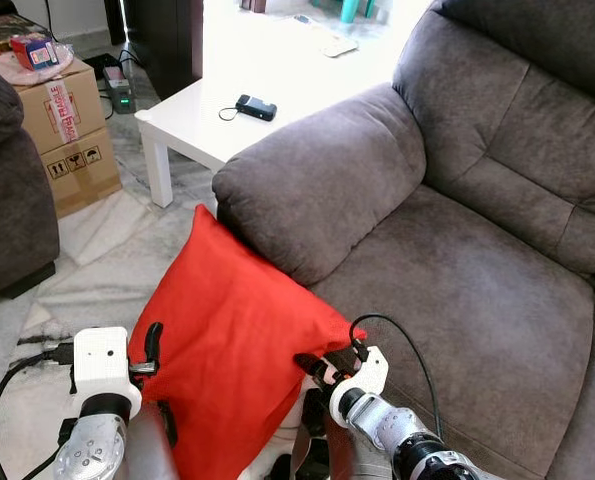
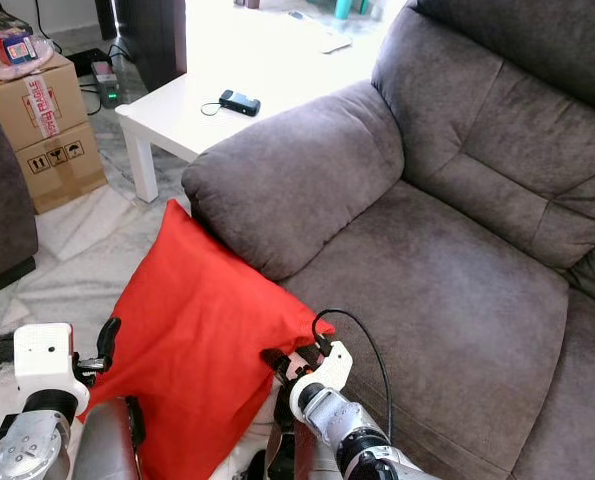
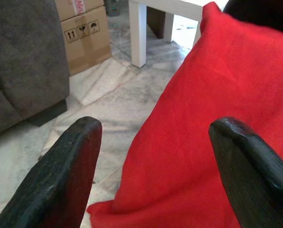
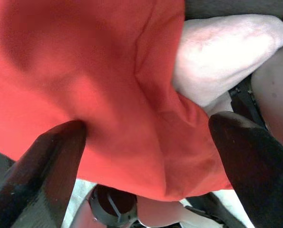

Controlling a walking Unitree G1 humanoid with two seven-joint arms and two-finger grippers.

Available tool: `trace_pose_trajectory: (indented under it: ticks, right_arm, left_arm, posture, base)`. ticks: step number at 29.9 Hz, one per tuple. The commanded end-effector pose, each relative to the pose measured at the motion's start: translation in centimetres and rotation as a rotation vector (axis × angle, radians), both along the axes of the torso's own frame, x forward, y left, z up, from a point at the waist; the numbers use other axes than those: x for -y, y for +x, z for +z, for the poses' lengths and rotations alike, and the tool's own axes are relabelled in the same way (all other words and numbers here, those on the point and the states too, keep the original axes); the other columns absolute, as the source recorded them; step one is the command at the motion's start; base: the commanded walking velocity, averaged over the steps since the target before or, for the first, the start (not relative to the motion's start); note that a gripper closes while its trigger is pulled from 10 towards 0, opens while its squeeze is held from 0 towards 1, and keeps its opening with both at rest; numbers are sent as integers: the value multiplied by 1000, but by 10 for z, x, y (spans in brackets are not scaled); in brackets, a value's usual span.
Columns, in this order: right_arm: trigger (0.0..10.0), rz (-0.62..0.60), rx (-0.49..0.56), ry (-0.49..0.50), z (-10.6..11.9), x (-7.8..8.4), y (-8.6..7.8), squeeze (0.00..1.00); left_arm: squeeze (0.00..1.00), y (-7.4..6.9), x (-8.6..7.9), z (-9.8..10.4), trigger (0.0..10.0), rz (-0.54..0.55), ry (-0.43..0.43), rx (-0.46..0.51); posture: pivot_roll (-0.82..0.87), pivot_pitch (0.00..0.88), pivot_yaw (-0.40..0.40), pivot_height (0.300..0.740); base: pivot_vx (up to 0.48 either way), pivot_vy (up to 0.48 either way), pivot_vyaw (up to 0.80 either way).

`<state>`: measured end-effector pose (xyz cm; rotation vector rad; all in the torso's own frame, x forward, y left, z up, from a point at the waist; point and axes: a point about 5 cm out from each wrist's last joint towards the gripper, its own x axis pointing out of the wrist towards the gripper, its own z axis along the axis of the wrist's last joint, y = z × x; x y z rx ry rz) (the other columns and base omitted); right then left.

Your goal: Move the pillow to the sofa from floor

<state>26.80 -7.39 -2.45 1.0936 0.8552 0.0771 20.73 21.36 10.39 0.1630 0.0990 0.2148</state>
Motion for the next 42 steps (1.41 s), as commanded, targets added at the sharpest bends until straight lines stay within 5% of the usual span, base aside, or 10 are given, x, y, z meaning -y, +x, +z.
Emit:
trace_pose_trajectory:
  ticks: [1,6,12,18,28,42]
  right_arm:
    - [10000,-39,-25,29,-5,0,-7,0]
    - [10000,-43,9,9,-4,3,-4,0]
    - [10000,-2,194,-265,4,48,12,0]
    - [10000,-128,373,-190,41,71,46,0]
    - [10000,-193,368,-101,59,56,63,0]
    - [10000,-56,214,-137,56,25,62,0]
  left_arm:
    - [0,-1,2,2,10000,-5,0,0]
    - [0,4,3,6,10000,-18,-5,28]
    - [0,8,9,6,10000,-46,6,38]
    - [0,13,12,7,10000,-58,4,48]
    - [0,21,16,9,10000,-74,-3,62]
    - [0,20,18,6,10000,-80,-6,44]
  posture:
    - [178,190,-253,560]
    - [180,179,-249,560]
    - [170,168,-246,560]
    - [169,159,-243,560]
    - [178,142,-234,560]
    - [173,148,-239,560]
  base:
    - [0,0,0]
    - [0,0,0]
    - [0,0,0]
    - [0,0,0]
    - [0,0,0]
    - [0,0,0]
